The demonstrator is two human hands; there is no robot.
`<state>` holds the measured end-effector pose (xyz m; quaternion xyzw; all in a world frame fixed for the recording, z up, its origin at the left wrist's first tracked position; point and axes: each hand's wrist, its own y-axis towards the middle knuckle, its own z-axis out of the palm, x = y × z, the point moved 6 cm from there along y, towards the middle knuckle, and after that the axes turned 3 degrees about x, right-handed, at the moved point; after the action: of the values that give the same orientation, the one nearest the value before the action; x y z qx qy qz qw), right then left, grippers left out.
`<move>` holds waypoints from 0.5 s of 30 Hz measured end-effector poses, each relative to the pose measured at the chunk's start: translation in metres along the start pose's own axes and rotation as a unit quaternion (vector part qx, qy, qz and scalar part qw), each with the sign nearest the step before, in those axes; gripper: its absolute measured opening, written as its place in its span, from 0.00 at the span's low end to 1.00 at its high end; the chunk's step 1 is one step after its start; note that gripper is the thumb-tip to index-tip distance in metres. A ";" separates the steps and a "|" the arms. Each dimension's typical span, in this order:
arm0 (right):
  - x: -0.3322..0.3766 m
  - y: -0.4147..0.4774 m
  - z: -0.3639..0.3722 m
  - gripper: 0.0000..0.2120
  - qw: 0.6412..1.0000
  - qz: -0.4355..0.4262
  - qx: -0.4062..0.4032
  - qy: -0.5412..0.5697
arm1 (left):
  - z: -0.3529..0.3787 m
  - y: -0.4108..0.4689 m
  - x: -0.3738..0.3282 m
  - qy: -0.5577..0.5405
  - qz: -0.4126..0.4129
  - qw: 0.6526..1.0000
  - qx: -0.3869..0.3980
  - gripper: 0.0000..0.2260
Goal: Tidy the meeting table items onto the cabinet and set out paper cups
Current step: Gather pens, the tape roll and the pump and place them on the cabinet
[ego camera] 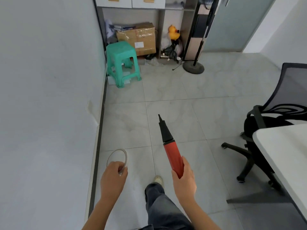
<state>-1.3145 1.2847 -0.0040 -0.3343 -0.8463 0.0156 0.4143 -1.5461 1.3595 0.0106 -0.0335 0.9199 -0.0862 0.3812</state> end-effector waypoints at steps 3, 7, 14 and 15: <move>0.040 0.073 -0.010 0.30 0.999 -0.032 -0.003 0.002 | 0.005 0.064 -0.031 0.002 0.003 1.000 -0.015 0.05; 0.076 0.150 -0.024 0.30 0.998 -0.055 -0.003 -0.014 | 0.014 0.133 -0.078 -0.011 0.010 0.999 -0.034 0.01; 0.112 0.239 -0.010 0.28 0.998 -0.046 0.030 -0.026 | 0.022 0.210 -0.103 -0.018 -0.028 0.999 -0.035 0.04; 0.120 0.254 -0.008 0.28 0.998 -0.046 0.028 -0.022 | 0.020 0.225 -0.102 -0.018 -0.039 0.998 -0.040 0.04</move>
<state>-1.2205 1.5490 0.0070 -0.2832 -0.8689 0.0279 0.4051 -1.4593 1.5908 0.0266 -0.0862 0.9134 -0.0633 0.3927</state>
